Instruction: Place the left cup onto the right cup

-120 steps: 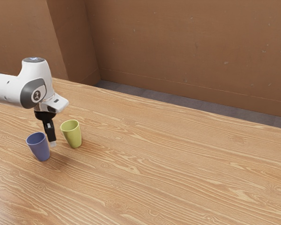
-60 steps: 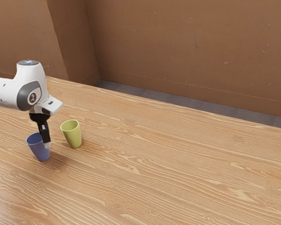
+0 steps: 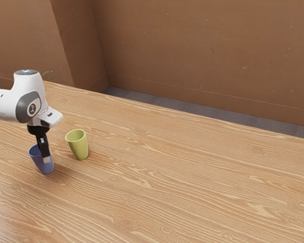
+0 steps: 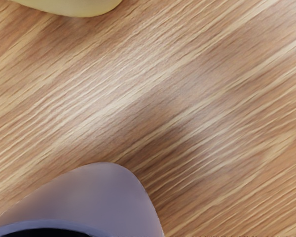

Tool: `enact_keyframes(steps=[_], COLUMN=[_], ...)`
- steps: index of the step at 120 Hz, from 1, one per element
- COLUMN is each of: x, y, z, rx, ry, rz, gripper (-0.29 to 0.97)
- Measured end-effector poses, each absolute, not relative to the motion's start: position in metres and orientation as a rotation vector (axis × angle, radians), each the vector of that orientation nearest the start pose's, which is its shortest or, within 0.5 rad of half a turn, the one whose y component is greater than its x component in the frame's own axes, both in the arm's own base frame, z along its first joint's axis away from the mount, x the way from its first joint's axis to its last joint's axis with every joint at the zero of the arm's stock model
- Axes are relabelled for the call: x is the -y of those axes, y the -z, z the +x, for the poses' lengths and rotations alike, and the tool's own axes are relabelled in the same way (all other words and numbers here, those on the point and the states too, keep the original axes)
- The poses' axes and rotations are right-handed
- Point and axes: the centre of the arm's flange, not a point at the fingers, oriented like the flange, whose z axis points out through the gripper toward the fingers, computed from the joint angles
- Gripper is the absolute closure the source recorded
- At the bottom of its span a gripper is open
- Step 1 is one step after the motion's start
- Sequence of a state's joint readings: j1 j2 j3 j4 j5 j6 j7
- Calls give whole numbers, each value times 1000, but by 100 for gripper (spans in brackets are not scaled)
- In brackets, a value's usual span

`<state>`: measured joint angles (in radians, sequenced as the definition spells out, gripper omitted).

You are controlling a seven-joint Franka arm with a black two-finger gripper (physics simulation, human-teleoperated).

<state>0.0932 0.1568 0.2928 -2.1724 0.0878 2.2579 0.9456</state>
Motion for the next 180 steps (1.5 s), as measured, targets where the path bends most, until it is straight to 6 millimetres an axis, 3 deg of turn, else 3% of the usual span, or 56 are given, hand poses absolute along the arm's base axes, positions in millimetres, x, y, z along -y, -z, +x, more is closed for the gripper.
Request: enact_keyframes(steps=[21,53,74,97,121,149,180], x=[-212,-213,-213,-211,-206,-193,-182], y=[-311,-305,-304,-305,-320,-350,-396], z=[503,504,506,507,508,507,496], rx=[-941,-957,-969,-976,-982,-1004,-1019], ry=[-202,-203,-202,-196,-172,-158,-172], rz=[-2948,-2941,-2933,-2929,-2920,-2895,-2846], gripper=[5,54,70,75,77,78,78])
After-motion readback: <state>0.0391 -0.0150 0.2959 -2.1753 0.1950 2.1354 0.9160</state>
